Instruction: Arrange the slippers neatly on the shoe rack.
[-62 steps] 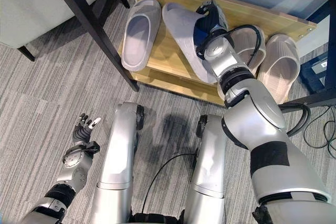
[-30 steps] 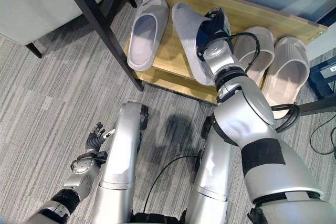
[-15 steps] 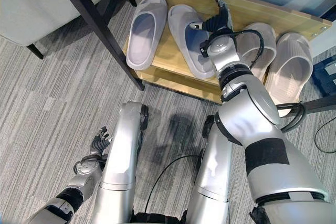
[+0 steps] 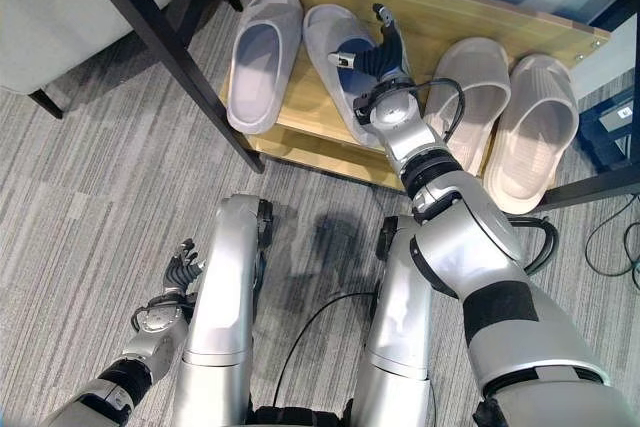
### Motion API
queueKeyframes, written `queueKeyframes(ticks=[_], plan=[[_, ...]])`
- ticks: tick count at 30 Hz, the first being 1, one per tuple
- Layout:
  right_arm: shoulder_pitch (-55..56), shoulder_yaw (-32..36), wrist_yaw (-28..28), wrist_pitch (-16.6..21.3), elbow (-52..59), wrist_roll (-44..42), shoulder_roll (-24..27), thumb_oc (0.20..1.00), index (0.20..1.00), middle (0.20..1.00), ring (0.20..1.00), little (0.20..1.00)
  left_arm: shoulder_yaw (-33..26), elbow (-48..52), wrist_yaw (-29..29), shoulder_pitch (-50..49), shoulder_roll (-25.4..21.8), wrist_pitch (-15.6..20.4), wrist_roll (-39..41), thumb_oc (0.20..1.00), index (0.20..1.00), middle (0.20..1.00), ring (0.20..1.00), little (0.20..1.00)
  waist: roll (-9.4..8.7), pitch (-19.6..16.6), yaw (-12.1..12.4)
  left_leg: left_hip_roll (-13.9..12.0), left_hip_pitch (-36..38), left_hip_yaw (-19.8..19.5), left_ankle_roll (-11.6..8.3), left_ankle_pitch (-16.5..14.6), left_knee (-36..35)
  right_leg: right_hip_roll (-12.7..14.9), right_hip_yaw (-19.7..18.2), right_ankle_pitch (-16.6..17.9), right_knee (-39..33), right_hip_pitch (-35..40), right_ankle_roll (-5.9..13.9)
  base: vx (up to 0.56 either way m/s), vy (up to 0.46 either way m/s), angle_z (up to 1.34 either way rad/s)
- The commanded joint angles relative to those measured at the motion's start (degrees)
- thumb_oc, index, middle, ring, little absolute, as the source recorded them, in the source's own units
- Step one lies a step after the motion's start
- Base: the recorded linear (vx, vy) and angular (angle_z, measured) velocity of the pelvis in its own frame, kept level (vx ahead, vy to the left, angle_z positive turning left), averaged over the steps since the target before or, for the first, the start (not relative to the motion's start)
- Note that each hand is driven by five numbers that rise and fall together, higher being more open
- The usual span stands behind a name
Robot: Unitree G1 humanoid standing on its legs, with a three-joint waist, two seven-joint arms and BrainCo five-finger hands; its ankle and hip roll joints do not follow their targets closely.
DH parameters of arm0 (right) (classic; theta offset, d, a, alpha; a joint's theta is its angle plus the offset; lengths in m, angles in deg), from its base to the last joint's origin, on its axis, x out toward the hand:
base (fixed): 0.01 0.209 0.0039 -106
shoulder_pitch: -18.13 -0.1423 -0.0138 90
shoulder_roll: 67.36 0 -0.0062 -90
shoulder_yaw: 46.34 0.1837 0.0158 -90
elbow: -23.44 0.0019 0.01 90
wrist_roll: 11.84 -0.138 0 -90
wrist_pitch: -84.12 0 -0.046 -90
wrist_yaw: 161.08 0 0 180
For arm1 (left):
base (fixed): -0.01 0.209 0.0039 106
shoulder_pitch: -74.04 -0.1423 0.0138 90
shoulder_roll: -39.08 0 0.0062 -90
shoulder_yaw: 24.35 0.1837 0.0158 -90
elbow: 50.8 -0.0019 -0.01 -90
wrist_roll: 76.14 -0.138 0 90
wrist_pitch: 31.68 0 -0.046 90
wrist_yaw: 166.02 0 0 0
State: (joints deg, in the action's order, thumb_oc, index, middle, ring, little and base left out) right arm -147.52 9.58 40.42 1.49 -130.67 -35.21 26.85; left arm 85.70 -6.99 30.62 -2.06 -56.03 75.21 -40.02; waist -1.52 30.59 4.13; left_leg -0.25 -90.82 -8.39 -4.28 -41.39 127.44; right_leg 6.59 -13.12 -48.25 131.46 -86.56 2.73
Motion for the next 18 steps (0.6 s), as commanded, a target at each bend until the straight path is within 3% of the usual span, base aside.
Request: queueKeyframes(ticks=[1,18], plan=[[-0.7,2.4,3.9,3.4,6.8,3.1,1.7,1.000,1.000,1.000,1.000,1.000,2.5,5.7,1.0,-1.3,0.6,1.2,-3.5,1.000,1.000,1.000,1.000,1.000,-0.31,-0.8,2.1,0.0,0.9,-1.8,3.57,-5.7,4.6,1.0,-8.6,8.0,7.3,4.5,-7.46,-0.01,-0.008,-0.03],[10.6,8.8,5.2,4.8,26.6,1.2,1.8,1.000,1.000,1.000,1.000,1.000,1.2,9.7,0.6,-2.9,0.2,-0.8,-4.3,1.000,1.000,1.000,1.000,1.000,-0.92,-0.8,0.3,0.1,0.9,-1.6,3.45,-5.6,5.0,0.4,-8.4,8.5,8.0,4.4,-6.94,0.00,-0.001,-0.01]])
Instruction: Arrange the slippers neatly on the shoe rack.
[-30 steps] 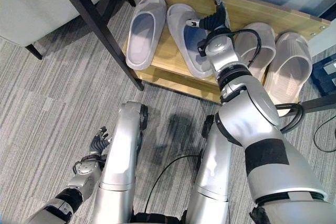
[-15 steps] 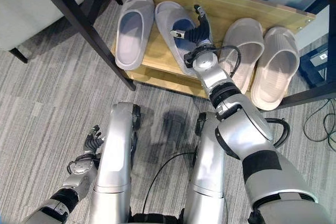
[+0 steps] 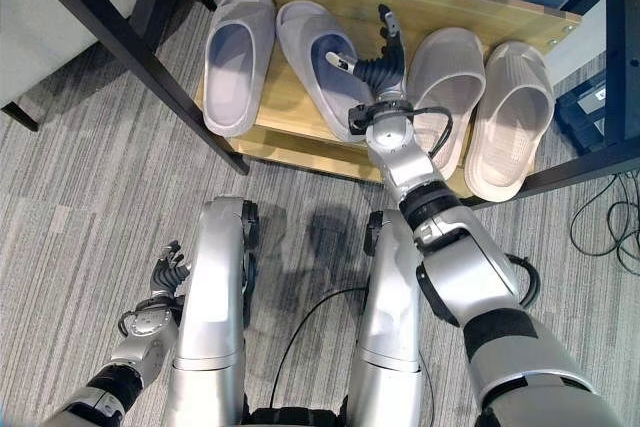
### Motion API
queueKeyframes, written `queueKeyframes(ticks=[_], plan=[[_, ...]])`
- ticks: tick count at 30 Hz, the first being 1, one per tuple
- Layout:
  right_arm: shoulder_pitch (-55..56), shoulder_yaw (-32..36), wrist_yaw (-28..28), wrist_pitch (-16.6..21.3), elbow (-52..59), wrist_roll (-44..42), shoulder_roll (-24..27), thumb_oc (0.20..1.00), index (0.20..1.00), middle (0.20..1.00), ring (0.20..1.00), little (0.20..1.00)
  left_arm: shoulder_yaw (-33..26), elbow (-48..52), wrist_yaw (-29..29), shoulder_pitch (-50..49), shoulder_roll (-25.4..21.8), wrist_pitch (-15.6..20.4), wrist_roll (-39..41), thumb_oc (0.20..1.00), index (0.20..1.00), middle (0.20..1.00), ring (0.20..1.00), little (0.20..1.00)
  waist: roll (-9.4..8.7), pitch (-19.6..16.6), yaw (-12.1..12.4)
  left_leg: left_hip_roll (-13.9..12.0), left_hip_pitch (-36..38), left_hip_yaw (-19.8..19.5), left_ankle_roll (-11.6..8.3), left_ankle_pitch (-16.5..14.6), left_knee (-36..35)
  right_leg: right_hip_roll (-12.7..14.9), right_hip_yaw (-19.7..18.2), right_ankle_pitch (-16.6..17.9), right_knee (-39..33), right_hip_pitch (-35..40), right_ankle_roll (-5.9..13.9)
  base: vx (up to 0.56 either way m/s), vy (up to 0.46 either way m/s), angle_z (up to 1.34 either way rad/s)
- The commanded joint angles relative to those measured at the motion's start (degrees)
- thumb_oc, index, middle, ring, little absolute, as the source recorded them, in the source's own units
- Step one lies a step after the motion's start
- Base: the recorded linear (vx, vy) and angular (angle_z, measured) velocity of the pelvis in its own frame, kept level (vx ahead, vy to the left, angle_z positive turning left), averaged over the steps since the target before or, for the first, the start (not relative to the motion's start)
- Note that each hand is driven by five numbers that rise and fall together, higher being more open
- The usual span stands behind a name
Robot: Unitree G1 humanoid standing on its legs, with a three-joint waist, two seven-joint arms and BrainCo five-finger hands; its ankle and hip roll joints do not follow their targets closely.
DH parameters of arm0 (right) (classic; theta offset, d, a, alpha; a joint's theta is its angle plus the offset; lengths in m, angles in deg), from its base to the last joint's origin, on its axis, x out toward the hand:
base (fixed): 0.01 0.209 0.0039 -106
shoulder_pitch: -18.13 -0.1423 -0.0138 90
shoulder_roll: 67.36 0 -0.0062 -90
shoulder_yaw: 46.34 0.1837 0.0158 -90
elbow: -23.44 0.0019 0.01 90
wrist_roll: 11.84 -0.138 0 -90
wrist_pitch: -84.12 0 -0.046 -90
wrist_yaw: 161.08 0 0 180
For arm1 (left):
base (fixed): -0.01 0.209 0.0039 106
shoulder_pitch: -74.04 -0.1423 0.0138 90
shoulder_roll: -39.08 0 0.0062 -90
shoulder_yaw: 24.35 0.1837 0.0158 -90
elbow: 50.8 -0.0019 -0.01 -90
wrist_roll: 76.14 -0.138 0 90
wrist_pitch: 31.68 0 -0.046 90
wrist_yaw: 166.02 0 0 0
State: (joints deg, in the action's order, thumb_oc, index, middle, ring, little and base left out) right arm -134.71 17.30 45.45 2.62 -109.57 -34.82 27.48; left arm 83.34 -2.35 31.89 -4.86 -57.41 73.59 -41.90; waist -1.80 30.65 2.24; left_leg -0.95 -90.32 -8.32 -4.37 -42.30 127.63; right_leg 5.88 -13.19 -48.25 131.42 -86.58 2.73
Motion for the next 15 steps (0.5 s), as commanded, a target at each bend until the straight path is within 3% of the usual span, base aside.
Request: queueKeyframes(ticks=[1,15], plan=[[-1.7,1.2,0.1,3.6,6.5,1.4,1.2,1.000,1.000,1.000,1.000,1.000,3.4,5.1,-0.6,0.0,1.6,0.7,-2.7,1.000,1.000,1.000,1.000,1.000,-0.66,-0.9,2.2,0.8,0.4,-1.7,3.58,-4.7,4.8,1.1,-8.4,8.6,8.0,4.4,-6.88,0.00,0.000,0.00],[9.1,3.7,0.1,2.2,19.9,2.9,-0.4,1.000,1.000,1.000,1.000,1.000,3.1,4.3,-0.3,1.3,3.0,-1.3,-4.1,1.000,1.000,1.000,1.000,1.000,-1.56,-0.9,1.4,0.7,0.4,-1.7,3.59,-4.7,4.8,0.7,-8.7,9.1,8.0,4.3,-6.61,0.00,0.000,0.00]])
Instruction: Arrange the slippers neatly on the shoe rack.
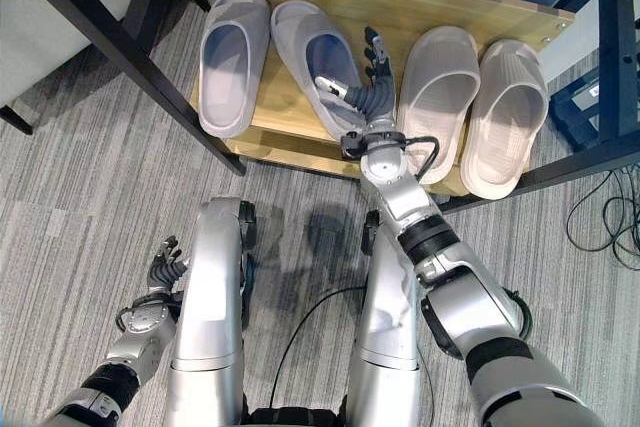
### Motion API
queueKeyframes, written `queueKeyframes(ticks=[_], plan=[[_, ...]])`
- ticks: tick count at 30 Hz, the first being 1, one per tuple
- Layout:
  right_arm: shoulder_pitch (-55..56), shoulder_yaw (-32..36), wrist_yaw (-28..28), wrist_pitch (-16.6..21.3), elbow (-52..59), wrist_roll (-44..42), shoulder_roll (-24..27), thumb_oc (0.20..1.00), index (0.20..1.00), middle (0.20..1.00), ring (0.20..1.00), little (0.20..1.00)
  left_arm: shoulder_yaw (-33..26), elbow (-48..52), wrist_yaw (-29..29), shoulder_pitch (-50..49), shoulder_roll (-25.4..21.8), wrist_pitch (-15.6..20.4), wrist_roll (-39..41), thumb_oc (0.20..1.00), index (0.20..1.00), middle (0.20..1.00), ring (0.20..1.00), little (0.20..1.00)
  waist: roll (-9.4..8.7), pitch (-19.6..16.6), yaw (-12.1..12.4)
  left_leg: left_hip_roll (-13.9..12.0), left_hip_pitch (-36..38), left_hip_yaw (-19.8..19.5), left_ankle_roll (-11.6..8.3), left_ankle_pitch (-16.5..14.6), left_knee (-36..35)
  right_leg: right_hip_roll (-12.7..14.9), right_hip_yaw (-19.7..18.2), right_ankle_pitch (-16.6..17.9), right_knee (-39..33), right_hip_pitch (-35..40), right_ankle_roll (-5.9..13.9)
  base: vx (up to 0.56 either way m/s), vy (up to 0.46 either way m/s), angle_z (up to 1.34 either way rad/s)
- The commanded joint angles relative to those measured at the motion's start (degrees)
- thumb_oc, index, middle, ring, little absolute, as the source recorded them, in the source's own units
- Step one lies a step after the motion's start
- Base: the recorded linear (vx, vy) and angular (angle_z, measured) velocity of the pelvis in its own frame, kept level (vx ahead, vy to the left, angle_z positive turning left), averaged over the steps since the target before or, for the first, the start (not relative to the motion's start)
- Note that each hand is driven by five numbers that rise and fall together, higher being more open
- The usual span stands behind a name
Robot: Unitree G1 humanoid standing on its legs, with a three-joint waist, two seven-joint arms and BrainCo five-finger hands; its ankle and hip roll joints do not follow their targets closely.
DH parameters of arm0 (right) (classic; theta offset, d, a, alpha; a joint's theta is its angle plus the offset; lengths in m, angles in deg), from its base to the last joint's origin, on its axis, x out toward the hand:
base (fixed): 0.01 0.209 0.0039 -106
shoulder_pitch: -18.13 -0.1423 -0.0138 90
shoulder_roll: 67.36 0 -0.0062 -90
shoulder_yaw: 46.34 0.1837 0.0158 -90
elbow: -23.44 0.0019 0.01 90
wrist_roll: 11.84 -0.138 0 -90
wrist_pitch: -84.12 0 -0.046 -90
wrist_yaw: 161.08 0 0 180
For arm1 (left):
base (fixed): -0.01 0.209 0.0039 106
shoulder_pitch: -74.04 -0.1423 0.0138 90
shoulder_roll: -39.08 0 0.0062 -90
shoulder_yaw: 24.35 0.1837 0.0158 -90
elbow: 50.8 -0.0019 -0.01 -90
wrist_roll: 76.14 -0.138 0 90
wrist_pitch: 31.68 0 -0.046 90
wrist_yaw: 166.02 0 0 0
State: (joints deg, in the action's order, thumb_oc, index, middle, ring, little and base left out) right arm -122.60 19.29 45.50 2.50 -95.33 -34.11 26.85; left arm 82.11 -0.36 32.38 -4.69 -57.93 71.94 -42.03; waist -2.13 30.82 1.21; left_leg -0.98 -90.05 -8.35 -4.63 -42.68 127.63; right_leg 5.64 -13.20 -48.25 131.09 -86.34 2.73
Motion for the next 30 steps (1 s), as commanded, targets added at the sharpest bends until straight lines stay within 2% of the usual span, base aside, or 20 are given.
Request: queueKeyframes(ticks=[1,14,30], plan=[[-1.6,2.0,0.2,1.9,7.0,2.2,-0.2,1.000,1.000,1.000,1.000,1.000,4.4,2.9,-0.9,1.0,3.3,-0.1,-4.4,1.000,1.000,1.000,1.000,1.000,-1.21,-1.0,2.3,0.6,0.1,-1.6,3.87,-4.4,4.8,0.8,-8.9,9.2,8.3,4.0,-6.61,0.00,0.000,0.00],[5.7,-0.4,-2.4,0.9,12.3,1.5,-3.7,1.000,1.000,1.000,1.000,1.000,3.7,3.5,-0.4,1.0,3.2,-1.4,-6.6,1.000,1.000,1.000,1.000,1.000,-1.11,-1.0,2.0,0.9,0.1,-1.5,3.68,-4.1,4.7,0.7,-9.2,9.3,8.5,4.0,-6.56,0.00,0.000,0.00],[11.4,-5.1,-4.5,0.3,19.3,5.4,-8.2,1.000,1.000,1.000,1.000,1.000,3.8,1.5,1.7,2.4,4.3,-1.9,-8.9,1.000,1.000,1.000,1.000,1.000,-1.22,-1.0,2.0,1.1,0.1,-1.8,3.50,-3.8,4.5,0.3,-9.3,9.9,8.4,4.0,-6.43,0.00,0.000,0.00]])
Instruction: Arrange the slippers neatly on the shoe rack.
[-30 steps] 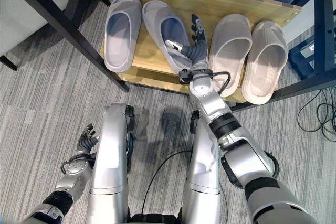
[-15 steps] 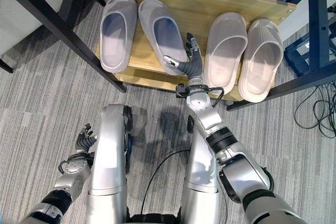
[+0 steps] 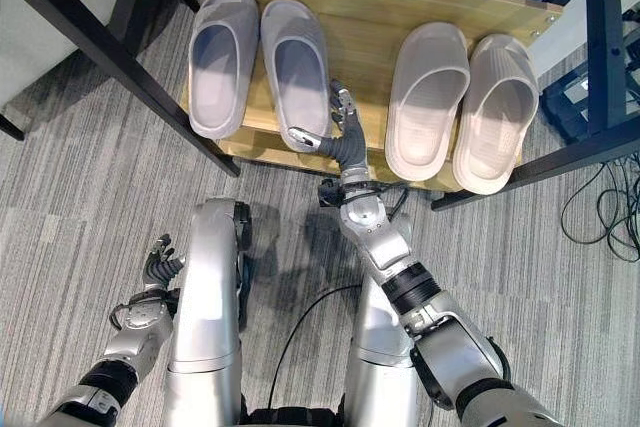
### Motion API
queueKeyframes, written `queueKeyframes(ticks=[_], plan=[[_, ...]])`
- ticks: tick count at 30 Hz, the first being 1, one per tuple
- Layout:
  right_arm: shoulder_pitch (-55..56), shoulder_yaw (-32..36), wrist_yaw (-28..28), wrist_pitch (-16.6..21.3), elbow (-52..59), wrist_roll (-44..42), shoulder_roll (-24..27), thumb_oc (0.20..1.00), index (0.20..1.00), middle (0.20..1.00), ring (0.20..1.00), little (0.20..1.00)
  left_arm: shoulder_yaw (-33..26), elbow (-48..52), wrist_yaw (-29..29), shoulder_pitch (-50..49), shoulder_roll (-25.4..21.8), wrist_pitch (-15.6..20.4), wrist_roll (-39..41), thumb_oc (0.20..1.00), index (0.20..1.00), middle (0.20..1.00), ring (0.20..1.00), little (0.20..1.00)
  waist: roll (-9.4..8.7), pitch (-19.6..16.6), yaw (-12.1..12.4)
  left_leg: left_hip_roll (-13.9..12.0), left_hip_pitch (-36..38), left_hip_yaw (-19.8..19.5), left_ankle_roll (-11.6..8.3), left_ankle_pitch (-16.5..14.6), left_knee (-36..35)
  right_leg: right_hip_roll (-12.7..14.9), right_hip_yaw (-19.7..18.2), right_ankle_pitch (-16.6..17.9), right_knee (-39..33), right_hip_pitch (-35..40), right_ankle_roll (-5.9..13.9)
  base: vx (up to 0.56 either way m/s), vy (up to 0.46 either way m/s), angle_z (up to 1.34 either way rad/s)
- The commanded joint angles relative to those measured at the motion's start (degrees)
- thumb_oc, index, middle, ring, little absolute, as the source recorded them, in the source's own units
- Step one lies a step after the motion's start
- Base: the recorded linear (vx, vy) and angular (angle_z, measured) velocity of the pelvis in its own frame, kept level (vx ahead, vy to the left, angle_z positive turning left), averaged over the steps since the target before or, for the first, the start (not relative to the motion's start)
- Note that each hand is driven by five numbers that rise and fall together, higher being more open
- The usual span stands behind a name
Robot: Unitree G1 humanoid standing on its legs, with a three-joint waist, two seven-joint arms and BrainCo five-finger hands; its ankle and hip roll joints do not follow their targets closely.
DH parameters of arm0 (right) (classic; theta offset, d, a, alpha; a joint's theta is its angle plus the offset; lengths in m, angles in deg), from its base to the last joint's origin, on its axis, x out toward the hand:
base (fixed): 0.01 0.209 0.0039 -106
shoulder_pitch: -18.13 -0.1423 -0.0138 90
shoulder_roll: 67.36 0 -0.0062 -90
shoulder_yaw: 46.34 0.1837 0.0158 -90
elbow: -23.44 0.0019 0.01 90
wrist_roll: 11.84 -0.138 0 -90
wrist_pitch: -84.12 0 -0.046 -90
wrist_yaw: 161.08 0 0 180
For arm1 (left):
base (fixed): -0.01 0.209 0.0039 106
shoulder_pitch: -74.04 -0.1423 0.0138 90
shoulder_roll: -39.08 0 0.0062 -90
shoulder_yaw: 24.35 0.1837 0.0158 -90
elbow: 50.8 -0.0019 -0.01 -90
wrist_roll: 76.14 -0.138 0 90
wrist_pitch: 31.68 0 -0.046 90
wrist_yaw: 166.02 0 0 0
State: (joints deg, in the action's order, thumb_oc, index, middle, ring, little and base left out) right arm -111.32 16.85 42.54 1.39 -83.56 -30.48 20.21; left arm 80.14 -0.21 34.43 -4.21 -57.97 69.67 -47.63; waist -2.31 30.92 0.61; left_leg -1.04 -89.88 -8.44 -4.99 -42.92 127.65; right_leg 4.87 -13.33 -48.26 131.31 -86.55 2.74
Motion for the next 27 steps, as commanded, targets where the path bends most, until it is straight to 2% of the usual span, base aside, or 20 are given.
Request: queueKeyframes(ticks=[1,17,23,27], plan=[[0.3,-3.0,-1.6,1.3,7.9,1.9,-1.7,1.000,1.000,1.000,1.000,1.000,5.8,1.5,-0.3,1.9,4.5,0.4,-3.3,1.000,1.000,1.000,1.000,1.000,-1.04,-1.1,2.6,1.2,-0.1,-1.6,3.84,-3.6,4.5,1.0,-9.2,9.9,8.2,4.1,-6.46,0.00,0.000,0.00],[-2.3,-3.5,-0.2,1.9,3.7,1.2,-3.5,1.000,1.000,1.000,1.000,1.000,5.9,-0.4,1.0,2.4,5.0,0.9,-3.3,1.000,1.000,1.000,1.000,1.000,-0.46,-1.1,3.0,1.5,-0.1,-1.8,3.67,-3.2,4.2,1.1,-9.1,10.2,8.0,4.4,-6.30,0.00,0.000,0.00],[-3.2,-0.6,1.0,3.1,3.4,4.6,-1.9,1.000,1.000,1.000,1.000,1.000,5.5,-0.2,0.5,1.3,4.9,1.8,-3.2,1.000,1.000,1.000,1.000,1.000,0.02,-1.1,3.1,1.8,-0.1,-1.8,3.68,-3.2,4.4,1.1,-9.0,10.3,8.1,4.5,-6.25,0.00,0.000,0.00],[-2.7,-0.7,-0.2,4.3,4.1,3.1,-1.0,1.000,1.000,1.000,1.000,1.000,5.8,-0.6,-0.3,0.9,4.8,2.2,-3.5,1.000,1.000,1.000,1.000,1.000,0.12,-1.1,3.0,1.9,-0.1,-1.9,3.53,-3.1,4.5,1.0,-9.1,10.1,8.3,4.4,-6.21,0.00,0.000,0.00]])
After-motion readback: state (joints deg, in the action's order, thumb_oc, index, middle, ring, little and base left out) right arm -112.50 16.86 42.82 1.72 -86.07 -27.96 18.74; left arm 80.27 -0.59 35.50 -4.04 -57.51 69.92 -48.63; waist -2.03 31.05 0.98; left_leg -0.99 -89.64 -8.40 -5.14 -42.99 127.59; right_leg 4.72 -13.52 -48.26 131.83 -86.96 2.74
